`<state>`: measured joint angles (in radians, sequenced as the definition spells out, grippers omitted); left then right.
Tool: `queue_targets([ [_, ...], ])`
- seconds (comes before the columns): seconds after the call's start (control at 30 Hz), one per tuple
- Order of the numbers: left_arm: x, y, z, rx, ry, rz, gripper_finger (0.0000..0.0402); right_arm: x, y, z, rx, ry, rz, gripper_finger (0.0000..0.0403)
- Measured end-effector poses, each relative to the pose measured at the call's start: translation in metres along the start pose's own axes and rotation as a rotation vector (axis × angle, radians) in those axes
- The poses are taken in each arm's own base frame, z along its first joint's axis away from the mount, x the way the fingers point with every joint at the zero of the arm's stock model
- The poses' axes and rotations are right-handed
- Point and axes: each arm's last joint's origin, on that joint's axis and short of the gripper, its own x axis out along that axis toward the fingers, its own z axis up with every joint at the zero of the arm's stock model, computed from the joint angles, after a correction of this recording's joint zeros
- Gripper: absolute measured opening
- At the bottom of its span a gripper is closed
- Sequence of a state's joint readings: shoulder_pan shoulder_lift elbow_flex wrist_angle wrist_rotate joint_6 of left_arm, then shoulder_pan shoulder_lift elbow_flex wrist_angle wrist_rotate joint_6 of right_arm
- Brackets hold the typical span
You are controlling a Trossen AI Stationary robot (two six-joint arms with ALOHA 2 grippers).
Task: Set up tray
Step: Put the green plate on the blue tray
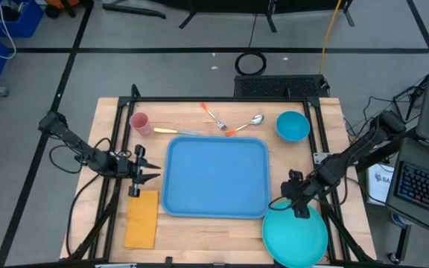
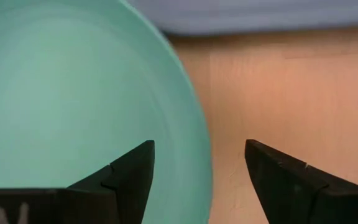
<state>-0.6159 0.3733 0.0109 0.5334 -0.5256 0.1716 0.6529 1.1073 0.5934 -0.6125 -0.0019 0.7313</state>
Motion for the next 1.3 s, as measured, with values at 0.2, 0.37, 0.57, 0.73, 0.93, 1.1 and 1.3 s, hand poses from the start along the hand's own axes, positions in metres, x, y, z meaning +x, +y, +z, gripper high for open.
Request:
queue_targets([
  [0.2, 0.000, 0.000, -0.001, -0.010, 0.012, -0.003, 0.0106, 0.008, 0.001, 0.000, -0.014, 0.031, -0.024, 0.0237],
  [0.37, 0.000, 0.000, -0.001, -0.010, 0.012, -0.003, 0.0106, 0.014, 0.001, 0.000, -0.049, 0.051, -0.042, 0.0226],
  [0.57, 0.000, 0.000, -0.001, -0.012, 0.012, -0.003, 0.0106, 0.015, 0.004, 0.003, -0.084, 0.028, -0.022, 0.0192],
  [0.73, 0.000, 0.000, -0.001, -0.012, 0.012, -0.004, 0.0106, 0.015, 0.004, 0.004, -0.082, 0.021, -0.016, 0.0137],
  [0.93, 0.000, 0.000, -0.001, -0.013, 0.012, -0.004, 0.0106, 0.015, 0.004, 0.004, -0.094, 0.021, -0.021, 0.0049],
  [1.1, 0.000, 0.000, -0.001, -0.015, 0.012, -0.004, 0.0106, 0.015, 0.004, 0.003, -0.121, 0.025, -0.017, 0.0009],
  [1.3, 0.000, -0.001, -0.004, 0.000, 0.034, -0.008, 0.0106, 0.015, 0.004, 0.003, -0.125, 0.031, -0.007, 0.0004],
])
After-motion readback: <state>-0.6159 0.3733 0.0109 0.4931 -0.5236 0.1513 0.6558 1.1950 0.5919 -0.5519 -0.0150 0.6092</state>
